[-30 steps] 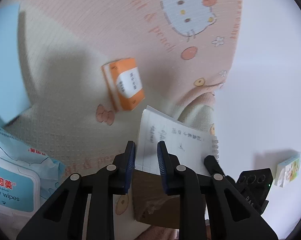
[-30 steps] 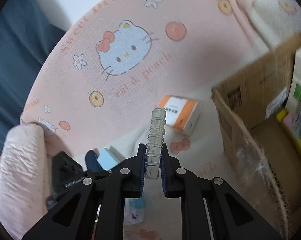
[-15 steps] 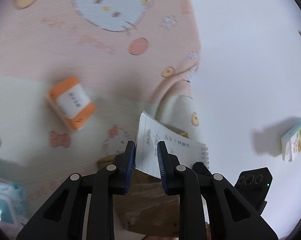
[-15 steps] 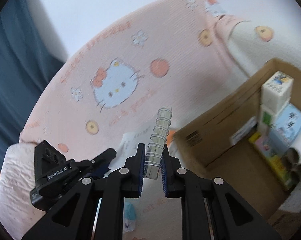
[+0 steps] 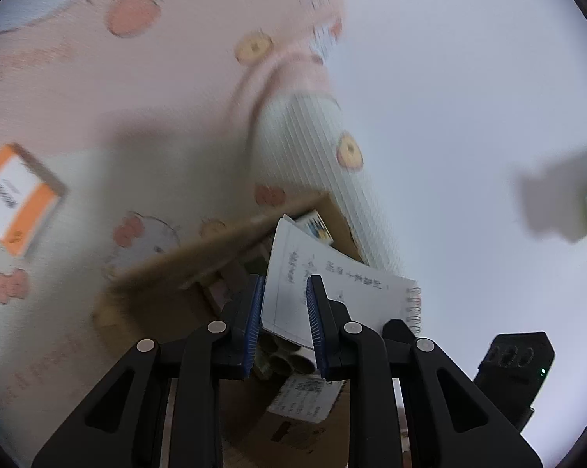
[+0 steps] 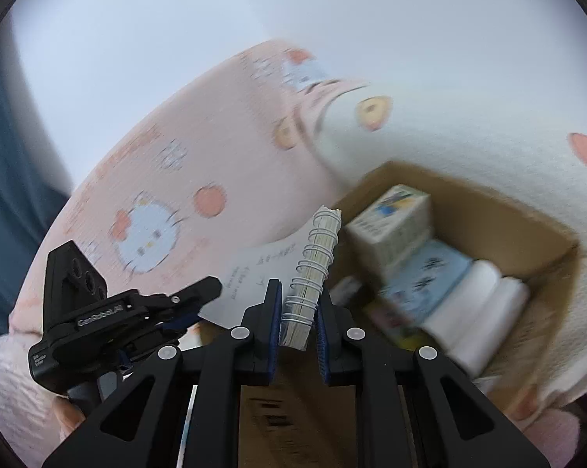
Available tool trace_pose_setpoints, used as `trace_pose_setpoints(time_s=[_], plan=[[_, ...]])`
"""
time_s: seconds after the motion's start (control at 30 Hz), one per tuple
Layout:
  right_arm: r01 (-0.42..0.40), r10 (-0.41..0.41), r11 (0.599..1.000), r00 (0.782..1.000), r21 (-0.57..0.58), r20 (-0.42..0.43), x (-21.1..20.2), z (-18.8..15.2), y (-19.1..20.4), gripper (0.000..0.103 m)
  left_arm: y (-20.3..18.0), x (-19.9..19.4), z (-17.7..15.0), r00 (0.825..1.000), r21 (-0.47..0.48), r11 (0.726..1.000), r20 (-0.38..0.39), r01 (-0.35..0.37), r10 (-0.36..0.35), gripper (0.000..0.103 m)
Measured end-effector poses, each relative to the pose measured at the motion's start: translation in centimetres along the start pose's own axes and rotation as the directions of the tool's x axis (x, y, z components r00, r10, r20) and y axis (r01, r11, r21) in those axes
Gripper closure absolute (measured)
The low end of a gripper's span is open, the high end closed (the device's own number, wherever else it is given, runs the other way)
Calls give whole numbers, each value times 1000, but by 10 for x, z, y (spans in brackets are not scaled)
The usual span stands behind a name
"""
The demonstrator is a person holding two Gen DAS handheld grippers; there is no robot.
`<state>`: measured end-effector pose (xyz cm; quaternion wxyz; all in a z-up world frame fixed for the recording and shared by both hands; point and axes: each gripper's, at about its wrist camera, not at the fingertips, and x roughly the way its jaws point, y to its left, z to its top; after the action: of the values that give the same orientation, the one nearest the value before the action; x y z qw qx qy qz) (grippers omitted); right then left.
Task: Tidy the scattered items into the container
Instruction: 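Carry the held notebook over the cardboard box with the right gripper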
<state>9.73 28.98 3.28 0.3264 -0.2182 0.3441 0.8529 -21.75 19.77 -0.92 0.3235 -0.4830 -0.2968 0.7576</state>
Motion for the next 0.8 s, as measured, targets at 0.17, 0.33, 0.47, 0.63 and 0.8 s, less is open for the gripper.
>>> trace_pose_setpoints(time_s=[0.17, 0.33, 0.47, 0.63, 0.8], plan=[[105, -105, 994, 995, 23, -3, -6, 12, -32, 90, -18, 55, -1, 992, 11, 1000, -126, 6, -4, 78], [158, -158, 982, 987, 103, -9, -5, 19, -68, 90, -22, 104, 2, 972, -3, 1000, -234, -6, 5, 78], [179, -178, 974, 984, 136, -21, 4, 25, -91, 90, -25, 128, -4, 964, 15, 999, -265, -28, 31, 78], [221, -220, 965, 975, 143, -25, 8, 24, -106, 90, -38, 140, -8, 960, 80, 995, -266, -65, 84, 78], [234, -231, 956, 972, 179, -38, 14, 23, -113, 90, -49, 142, -18, 958, 164, 980, -241, -115, 153, 77]])
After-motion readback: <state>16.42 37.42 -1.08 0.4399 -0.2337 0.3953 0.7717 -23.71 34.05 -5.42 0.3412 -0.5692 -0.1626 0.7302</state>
